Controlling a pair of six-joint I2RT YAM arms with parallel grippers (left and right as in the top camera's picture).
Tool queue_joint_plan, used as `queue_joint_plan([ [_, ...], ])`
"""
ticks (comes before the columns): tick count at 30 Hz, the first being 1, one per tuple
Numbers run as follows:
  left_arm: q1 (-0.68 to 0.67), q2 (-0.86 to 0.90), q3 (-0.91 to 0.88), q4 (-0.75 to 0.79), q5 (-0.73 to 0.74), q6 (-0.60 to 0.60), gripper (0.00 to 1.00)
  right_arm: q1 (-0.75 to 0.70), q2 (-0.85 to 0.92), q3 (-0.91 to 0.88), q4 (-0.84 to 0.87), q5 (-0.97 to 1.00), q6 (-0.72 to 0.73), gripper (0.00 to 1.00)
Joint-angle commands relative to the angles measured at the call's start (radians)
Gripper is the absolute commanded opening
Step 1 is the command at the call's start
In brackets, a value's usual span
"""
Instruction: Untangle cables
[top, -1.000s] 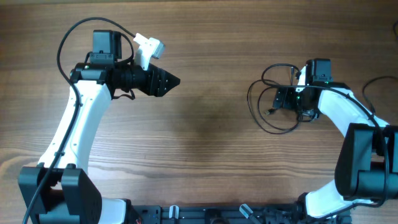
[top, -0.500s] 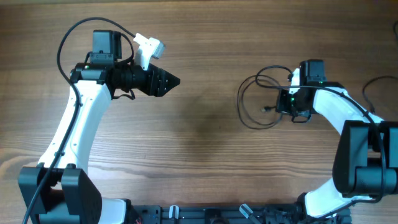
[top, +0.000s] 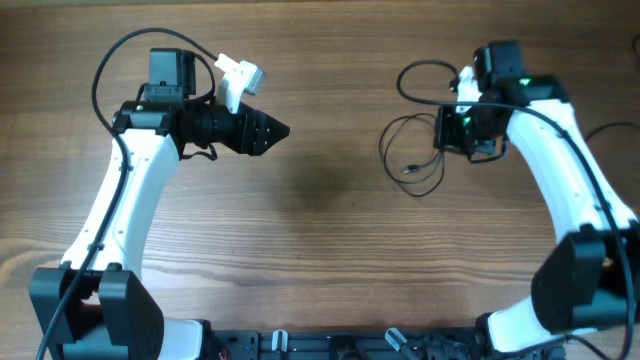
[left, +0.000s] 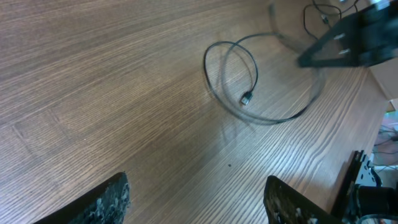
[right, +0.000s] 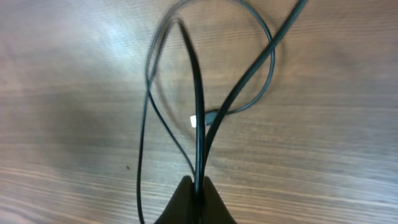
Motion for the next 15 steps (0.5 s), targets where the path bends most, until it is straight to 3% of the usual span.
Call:
queue_joint_plan([
  [1,-0.004,0.008,0.003,-0.002,-0.003,0.021,0.71,0.002,-0.057,0.132,-0.123,0.055,-0.033,0.05],
  [15,-0.004,0.008,0.003,-0.013,-0.002,0.021,0.7,0.04,-0.143,0.618,-0.47,0.045,-0.075,0.05],
])
